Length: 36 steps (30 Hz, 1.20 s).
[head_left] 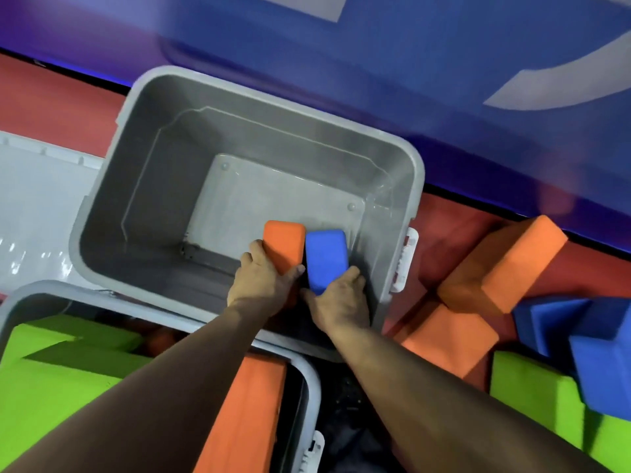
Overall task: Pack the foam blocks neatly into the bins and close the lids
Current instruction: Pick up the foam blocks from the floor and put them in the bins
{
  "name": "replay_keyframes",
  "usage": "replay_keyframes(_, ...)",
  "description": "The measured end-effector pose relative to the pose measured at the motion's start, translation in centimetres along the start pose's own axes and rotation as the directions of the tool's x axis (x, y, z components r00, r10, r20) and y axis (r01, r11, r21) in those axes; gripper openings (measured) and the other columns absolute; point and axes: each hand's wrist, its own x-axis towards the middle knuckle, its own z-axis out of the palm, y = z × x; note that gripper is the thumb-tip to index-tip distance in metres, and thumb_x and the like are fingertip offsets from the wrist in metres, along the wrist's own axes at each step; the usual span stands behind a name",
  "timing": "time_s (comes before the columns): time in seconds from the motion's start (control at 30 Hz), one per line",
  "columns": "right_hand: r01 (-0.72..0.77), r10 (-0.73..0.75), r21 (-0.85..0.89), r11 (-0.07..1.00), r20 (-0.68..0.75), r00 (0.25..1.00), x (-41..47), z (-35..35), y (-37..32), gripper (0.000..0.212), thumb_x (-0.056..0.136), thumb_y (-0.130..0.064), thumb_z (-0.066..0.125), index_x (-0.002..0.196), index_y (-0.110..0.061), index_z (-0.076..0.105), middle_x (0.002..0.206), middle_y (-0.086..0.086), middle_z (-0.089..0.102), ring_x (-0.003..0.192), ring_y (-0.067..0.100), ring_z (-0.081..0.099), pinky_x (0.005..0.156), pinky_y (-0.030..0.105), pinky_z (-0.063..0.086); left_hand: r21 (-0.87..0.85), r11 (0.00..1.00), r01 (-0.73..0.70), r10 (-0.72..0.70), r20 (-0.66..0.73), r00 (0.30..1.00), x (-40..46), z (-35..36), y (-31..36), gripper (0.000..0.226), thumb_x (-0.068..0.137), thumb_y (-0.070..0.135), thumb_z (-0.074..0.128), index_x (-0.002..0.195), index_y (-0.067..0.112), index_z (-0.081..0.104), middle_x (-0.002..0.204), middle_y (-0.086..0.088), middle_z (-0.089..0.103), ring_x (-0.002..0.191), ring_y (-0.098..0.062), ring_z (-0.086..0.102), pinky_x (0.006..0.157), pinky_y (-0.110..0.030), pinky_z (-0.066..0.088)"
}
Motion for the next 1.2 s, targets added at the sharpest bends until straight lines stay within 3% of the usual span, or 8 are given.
replay_keyframes(0.17,0.232,-0.228,0.01,0.973,-0.136,0.964,-2.3,-3.8,0.9,0.064,0.088,-0.041,0.07,0.14,-0.018,0.041,0.141,0.004,0.046,0.133,0.025,0.046,0.107,0.039,0.04,0.121,0.989,-0.083,0.087,-0.032,0.996,-1.8,-1.8,1.0,0.08,0.088,0.052,0.072,0.147,0.012,0.035,0.14,-0.016,0.044,0.129,-0.042,0.048,0.103,-0.051,0.042)
replay_keyframes(0.3,0.361,-0.326,0.079,0.929,-0.287,0.901,-5.0,-7.0,4.1,0.052,0.089,-0.038,0.068,0.135,-0.022,0.052,0.131,-0.003,0.053,0.121,0.02,0.055,0.097,0.037,0.048,0.286,0.937,-0.199,0.244,-0.133,0.961,-5.5,-2.7,2.5,0.075,0.092,0.051,0.065,0.148,0.01,0.037,0.141,-0.016,0.044,0.127,-0.039,0.047,0.099,-0.051,0.043)
replay_keyframes(0.43,0.301,-0.225,0.137,0.944,-0.398,0.889,-7.6,-9.7,10.6,0.048,0.087,-0.036,0.072,0.128,-0.019,0.057,0.123,-0.001,0.056,0.114,0.022,0.057,0.089,0.035,0.047,0.343,0.86,-0.378,0.436,-0.108,0.894,-9.7,-1.5,4.8,0.064,0.094,0.048,0.063,0.142,0.008,0.046,0.134,-0.016,0.051,0.118,-0.038,0.052,0.095,-0.05,0.045)
replay_keyframes(0.63,0.049,0.033,0.198,0.979,-0.394,0.919,-8.5,-10.8,22.1,0.055,0.085,-0.043,0.074,0.131,-0.019,0.054,0.13,-0.001,0.055,0.12,0.024,0.056,0.098,0.041,0.049,0.293,0.767,-0.57,0.569,0.099,0.816,-15.6,5.5,7.8,0.063,0.093,0.052,0.064,0.142,0.015,0.048,0.132,-0.008,0.052,0.121,-0.032,0.052,0.097,-0.045,0.046)
replay_keyframes(0.73,-0.048,0.142,0.255,0.966,-0.362,0.922,-7.0,-10.7,27.0,0.061,0.085,-0.043,0.075,0.134,-0.016,0.053,0.131,0.005,0.054,0.122,0.026,0.055,0.1,0.039,0.045,0.266,0.777,-0.57,0.53,0.212,0.821,-15.9,10.7,8.8,0.066,0.092,0.054,0.065,0.146,0.021,0.044,0.138,-0.002,0.048,0.129,-0.025,0.049,0.102,-0.043,0.045)
replay_keyframes(0.83,-0.137,0.225,0.266,0.954,-0.337,0.914,-4.6,-10.7,31.7,0.07,0.082,-0.047,0.076,0.139,-0.016,0.048,0.138,0.008,0.048,0.126,0.029,0.05,0.103,0.042,0.043,0.26,0.808,-0.529,0.453,0.301,0.839,-14.7,16.6,8.4,0.072,0.09,0.052,0.069,0.144,0.012,0.044,0.139,-0.01,0.051,0.13,-0.031,0.051,0.107,-0.045,0.043)
replay_keyframes(1.03,-0.286,0.398,0.281,0.916,-0.539,0.742,0.0,-10.7,41.9,0.097,0.072,-0.053,0.082,0.149,-0.013,0.037,0.149,0.02,0.037,0.137,0.039,0.036,0.114,0.047,0.03,0.295,0.924,-0.245,0.118,0.389,0.914,-10.2,26.5,5.8,0.092,0.086,0.057,0.073,0.155,0.013,0.031,0.154,-0.013,0.043,0.133,-0.034,0.052,0.107,-0.044,0.045)
replay_keyframes(1.2,-0.394,0.503,0.312,0.864,-0.538,0.677,2.1,-9.0,47.4,0.113,0.066,-0.064,0.08,0.155,-0.017,0.027,0.149,0.021,0.036,0.138,0.04,0.035,0.117,0.05,0.026,0.352,0.926,-0.14,-0.012,0.396,0.918,-7.8,31.8,3.3,0.099,0.089,0.053,0.071,0.162,0.013,0.017,0.16,-0.019,0.031,0.142,-0.039,0.04,0.109,-0.042,0.038)
